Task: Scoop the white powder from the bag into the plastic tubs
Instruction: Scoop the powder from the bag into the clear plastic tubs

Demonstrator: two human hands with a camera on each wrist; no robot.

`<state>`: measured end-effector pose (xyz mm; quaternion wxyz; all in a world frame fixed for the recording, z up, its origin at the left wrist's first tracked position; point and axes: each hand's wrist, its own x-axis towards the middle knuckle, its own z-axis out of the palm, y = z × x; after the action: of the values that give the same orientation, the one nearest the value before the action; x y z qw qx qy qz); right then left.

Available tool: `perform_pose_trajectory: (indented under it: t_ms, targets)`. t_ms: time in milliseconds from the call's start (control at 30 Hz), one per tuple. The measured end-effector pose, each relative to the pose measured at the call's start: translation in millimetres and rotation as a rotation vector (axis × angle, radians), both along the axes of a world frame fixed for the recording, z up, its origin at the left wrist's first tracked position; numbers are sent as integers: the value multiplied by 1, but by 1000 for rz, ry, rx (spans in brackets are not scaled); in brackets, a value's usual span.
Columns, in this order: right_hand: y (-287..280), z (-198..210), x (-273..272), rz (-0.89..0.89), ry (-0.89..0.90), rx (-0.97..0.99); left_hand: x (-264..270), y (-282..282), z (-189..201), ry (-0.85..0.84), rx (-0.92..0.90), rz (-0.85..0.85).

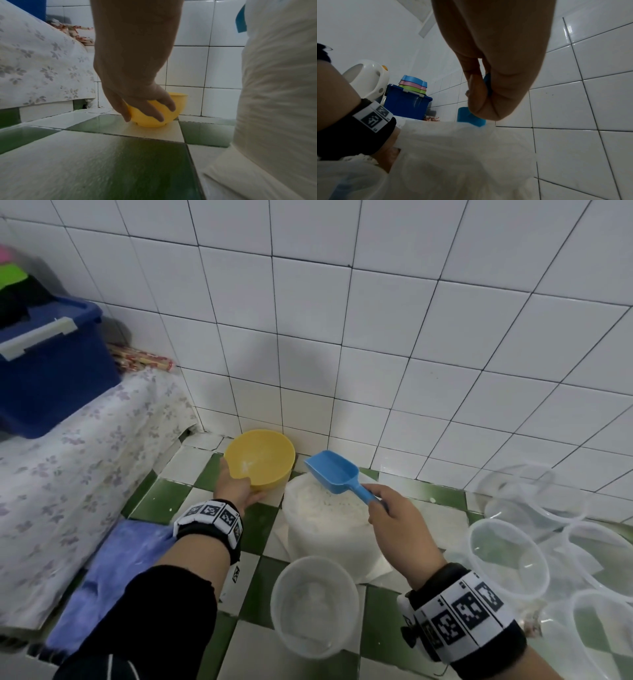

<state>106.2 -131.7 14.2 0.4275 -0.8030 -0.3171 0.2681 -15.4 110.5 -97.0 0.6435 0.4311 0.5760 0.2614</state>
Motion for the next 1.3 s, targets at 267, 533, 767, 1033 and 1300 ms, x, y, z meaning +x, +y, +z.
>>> perform_pose_trajectory:
  t_ms: [267, 533, 767, 1033, 1300]
  targets:
    - [-8, 3, -10, -93, -95, 93, -26, -23, 16, -59, 1, -99]
    - [-33, 9, -10, -128, -429, -4, -72, -94, 38, -16, 53, -448]
    - [-45, 23, -3, -27, -804, -193, -98, -142, 50, -12, 76, -651]
    - [-30, 20, 10, 228, -747, -348, -101, -186, 33, 90, 359, -871]
    - [-20, -1, 18, 265, -463, -304, -89, -215, 28, 263, 486, -672]
